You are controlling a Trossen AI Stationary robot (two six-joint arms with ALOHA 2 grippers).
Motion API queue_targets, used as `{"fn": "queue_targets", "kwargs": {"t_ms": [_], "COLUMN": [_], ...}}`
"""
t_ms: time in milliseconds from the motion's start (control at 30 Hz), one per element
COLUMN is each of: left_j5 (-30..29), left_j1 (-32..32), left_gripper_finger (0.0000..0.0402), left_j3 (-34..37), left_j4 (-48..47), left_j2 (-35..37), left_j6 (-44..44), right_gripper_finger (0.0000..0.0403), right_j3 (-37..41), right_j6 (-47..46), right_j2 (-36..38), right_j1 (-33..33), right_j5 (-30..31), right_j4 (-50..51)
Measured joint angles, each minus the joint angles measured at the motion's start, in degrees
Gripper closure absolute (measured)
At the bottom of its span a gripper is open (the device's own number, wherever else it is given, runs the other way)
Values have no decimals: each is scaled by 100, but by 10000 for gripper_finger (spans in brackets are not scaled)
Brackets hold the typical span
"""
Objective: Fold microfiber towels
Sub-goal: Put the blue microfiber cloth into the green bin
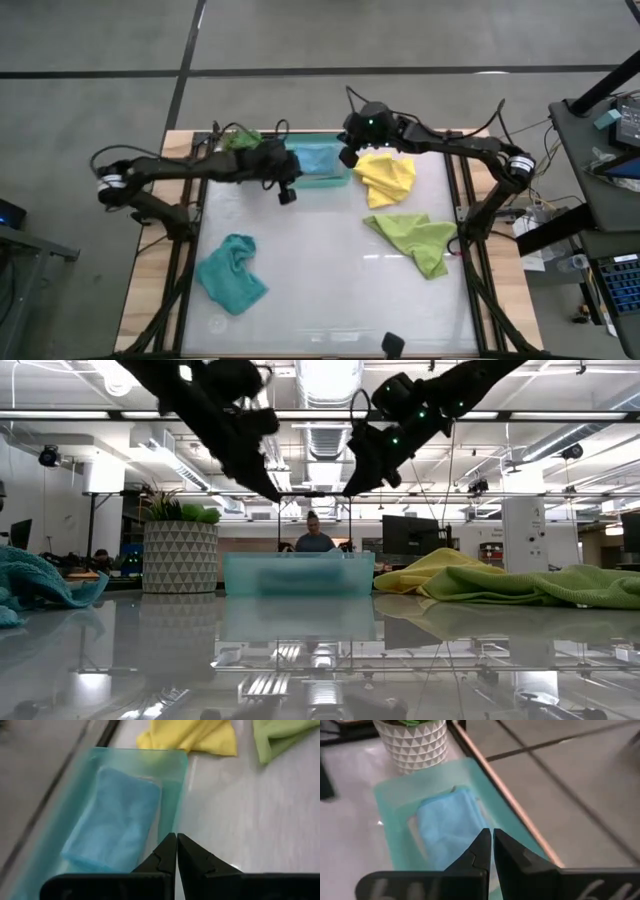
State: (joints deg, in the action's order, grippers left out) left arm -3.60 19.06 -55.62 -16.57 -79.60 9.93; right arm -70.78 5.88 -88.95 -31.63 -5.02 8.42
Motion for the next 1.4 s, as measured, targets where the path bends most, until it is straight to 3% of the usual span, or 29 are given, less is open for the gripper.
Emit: {"fn": "queue_targets", "kwargs": {"t_ms": [133, 300, 533, 800, 1067, 1400], "left_j5": [302, 445, 455, 360, 22, -149], "left_j1": [320, 676, 1055, 1101, 1136, 1193], "left_gripper_finger": [401, 390, 319, 251, 242, 242], "left_j3": [-392, -881, -872, -639, -540, -238], "left_j4": [-316, -1055, -1073, -369, -228, 987], "left_j2": [-587, -1089, -1253, -1326, -1317, -1317], "left_j6": [392, 687, 192, -283, -514, -367], "right_gripper_finger": [385, 341, 266, 221, 216, 242], "right_j3": [2, 4, -54, -746, -1248, -1239], "right_j6": [-431, -801, -1427, -1647, -1534, -1434], "right_j2": [-42, -164, -741, -1598, -1893, -1984], "right_j1": [-281, -363, -355, -354, -350, -350], "right_j5": [-763, -851, -852, -916, -900, -894], "right_j4": [108, 82, -145, 137, 872, 794]}}
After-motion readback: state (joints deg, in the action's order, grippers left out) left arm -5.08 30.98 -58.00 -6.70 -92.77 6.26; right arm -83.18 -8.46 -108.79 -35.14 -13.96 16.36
